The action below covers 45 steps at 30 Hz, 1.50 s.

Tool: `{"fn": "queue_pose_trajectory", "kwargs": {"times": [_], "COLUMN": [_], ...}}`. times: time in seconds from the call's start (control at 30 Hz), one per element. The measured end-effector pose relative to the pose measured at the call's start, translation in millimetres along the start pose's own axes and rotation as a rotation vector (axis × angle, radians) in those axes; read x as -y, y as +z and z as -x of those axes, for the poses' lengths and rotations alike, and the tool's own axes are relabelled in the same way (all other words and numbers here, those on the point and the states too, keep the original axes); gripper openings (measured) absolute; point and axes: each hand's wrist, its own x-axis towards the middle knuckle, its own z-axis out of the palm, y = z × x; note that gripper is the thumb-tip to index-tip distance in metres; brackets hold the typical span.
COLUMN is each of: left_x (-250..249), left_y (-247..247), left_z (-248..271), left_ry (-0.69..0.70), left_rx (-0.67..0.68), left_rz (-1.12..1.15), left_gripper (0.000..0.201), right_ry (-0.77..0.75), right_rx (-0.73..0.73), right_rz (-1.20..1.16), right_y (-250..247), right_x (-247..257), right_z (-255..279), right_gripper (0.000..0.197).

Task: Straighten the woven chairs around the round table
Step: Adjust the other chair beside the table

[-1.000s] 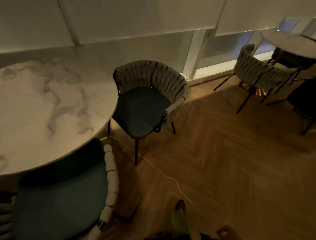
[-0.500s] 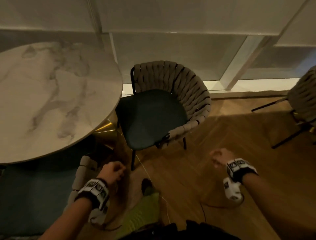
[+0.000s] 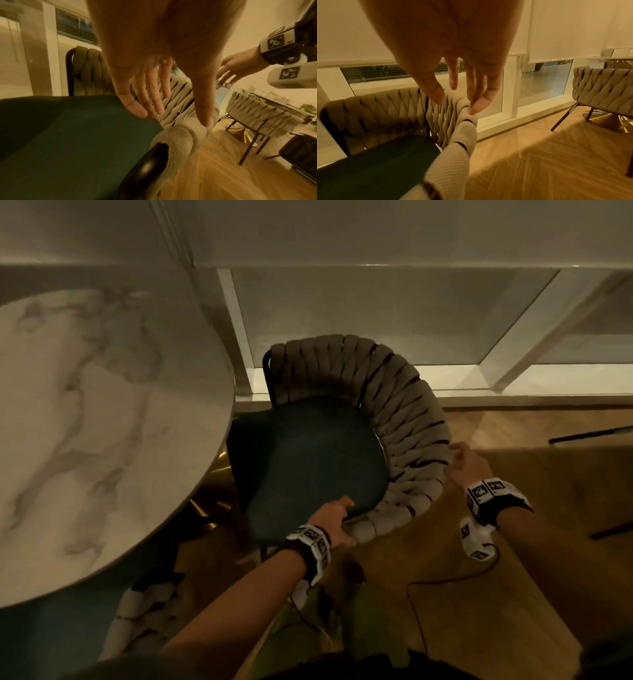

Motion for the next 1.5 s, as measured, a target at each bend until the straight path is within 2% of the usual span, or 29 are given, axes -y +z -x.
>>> {"fn": "queue_pose_trajectory", "kwargs": {"times": [0.07, 0.2, 0.33, 0.47, 0.63, 0.77, 0.83, 1.0, 1.23, 1.37, 1.5], "left_x": [-1, 5, -10, -16, -11, 3, 14, 37, 61, 59, 52], "left_y": [3, -5, 12, 12, 6, -7, -17, -42, -72, -81, -79], "left_z": [-17, -36, -39, -44, -43, -38, -35, -24, -21, -24, -26], "left_ry": [-0.03, -0.025, 0.056, 0.053, 0.045, 0.025, -0.001, -0.075, -0.148, -0.145, -0.126], "left_rx": [0.001, 0.034, 0.158, 0.233, 0.241, 0.228, 0.221, 0.183, 0.109, 0.085, 0.088], "left_rz": [0.037, 0.014, -0.241, -0.334, -0.397, -0.408, -0.423, -0.456, -0.419, -0.439, -0.437], "left_gripper": [0.087, 0.082, 0.078, 0.061, 0.046, 0.051, 0.058, 0.063, 0.057, 0.057, 0.056], "right_ry": [0.025, 0.135, 0.113, 0.121, 0.072, 0.095, 0.116, 0.166, 0.21, 0.197, 0.181], "right_rx": [0.004, 0.048, 0.179, 0.212, 0.163, 0.139, 0.12, 0.119, 0.092, 0.075, 0.082], "right_rz": [0.02, 0.047, 0.073, 0.054, -0.005, -0.047, -0.083, -0.136, -0.187, -0.181, -0.166], "right_y": [1, 0, 11, 18, 21, 31, 38, 56, 70, 68, 63], "right_x": [-6, -9, -3, -2, -12, -9, -7, 3, 31, 44, 43], "right_z": [-27, -78, -111, -126, -126, -116, -111, -97, -92, -96, -99], "right_gripper": [0.059, 0.07, 0.075, 0.077, 0.054, 0.05, 0.05, 0.067, 0.049, 0.051, 0.046]}}
